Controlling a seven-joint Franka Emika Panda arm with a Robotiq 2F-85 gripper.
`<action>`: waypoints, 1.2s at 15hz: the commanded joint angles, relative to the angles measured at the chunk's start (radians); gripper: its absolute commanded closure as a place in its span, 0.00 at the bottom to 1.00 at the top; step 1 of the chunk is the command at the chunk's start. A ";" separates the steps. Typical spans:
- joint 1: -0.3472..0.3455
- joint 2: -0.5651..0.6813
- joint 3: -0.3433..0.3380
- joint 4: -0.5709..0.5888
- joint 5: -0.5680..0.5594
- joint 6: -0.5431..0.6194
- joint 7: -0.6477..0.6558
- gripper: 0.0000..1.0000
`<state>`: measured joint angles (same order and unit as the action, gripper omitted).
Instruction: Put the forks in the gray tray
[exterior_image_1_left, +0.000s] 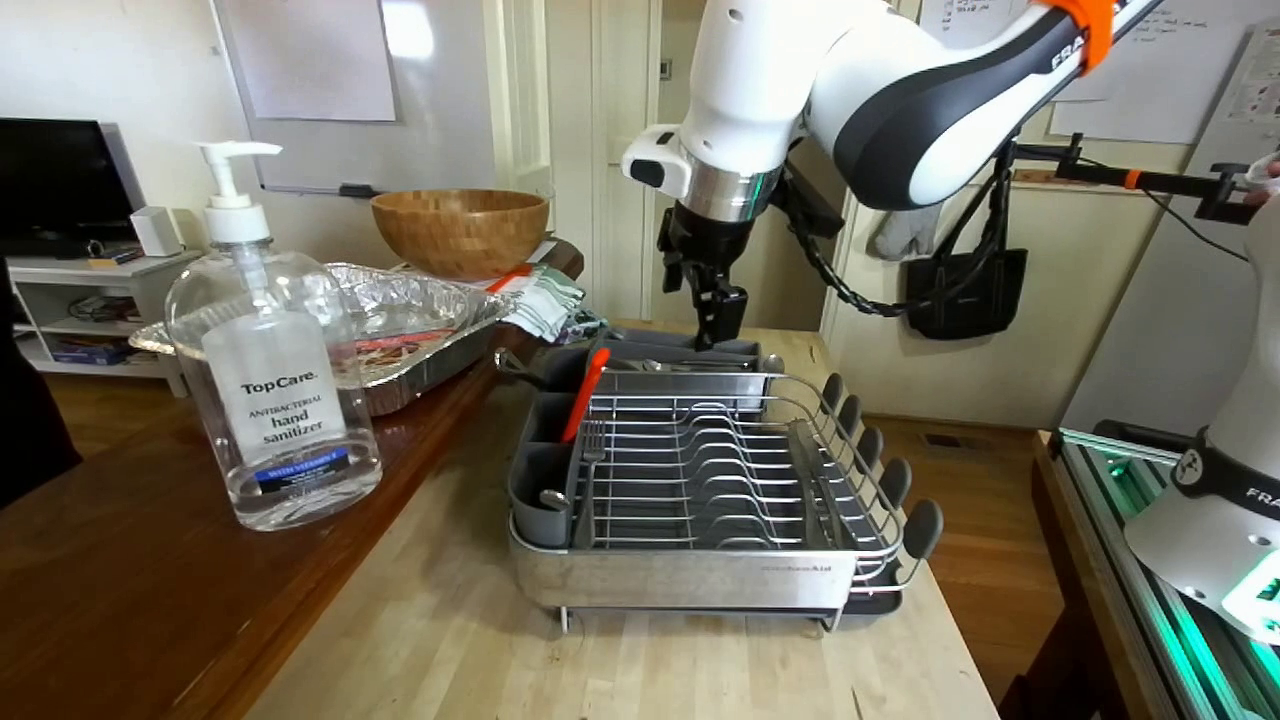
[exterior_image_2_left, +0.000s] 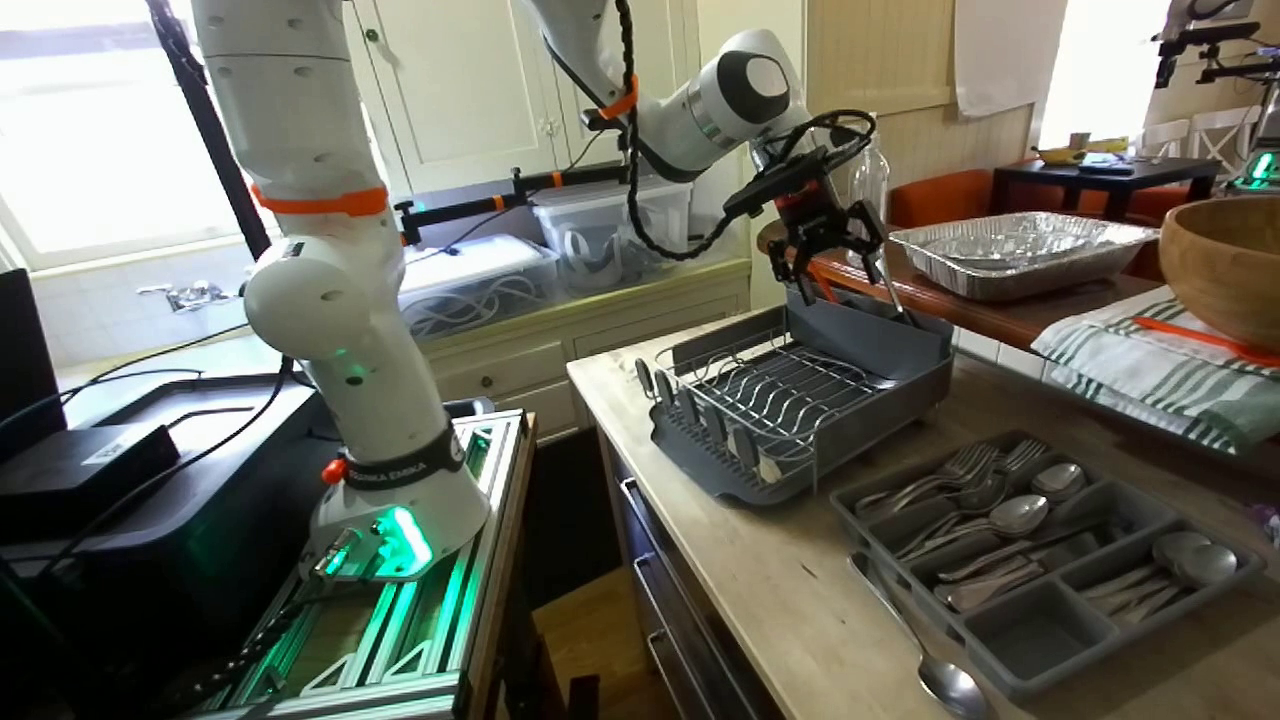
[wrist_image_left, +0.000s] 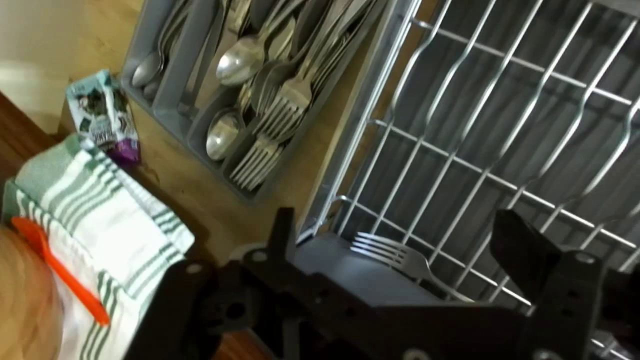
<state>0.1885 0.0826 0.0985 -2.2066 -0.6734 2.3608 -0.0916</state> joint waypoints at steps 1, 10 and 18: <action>0.009 -0.041 0.042 -0.091 -0.075 0.136 -0.036 0.00; -0.006 -0.129 0.053 -0.344 -0.454 0.410 -0.056 0.00; -0.033 -0.109 0.023 -0.306 -0.629 0.419 -0.052 0.00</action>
<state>0.1558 -0.0268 0.1216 -2.5125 -1.3024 2.7802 -0.1432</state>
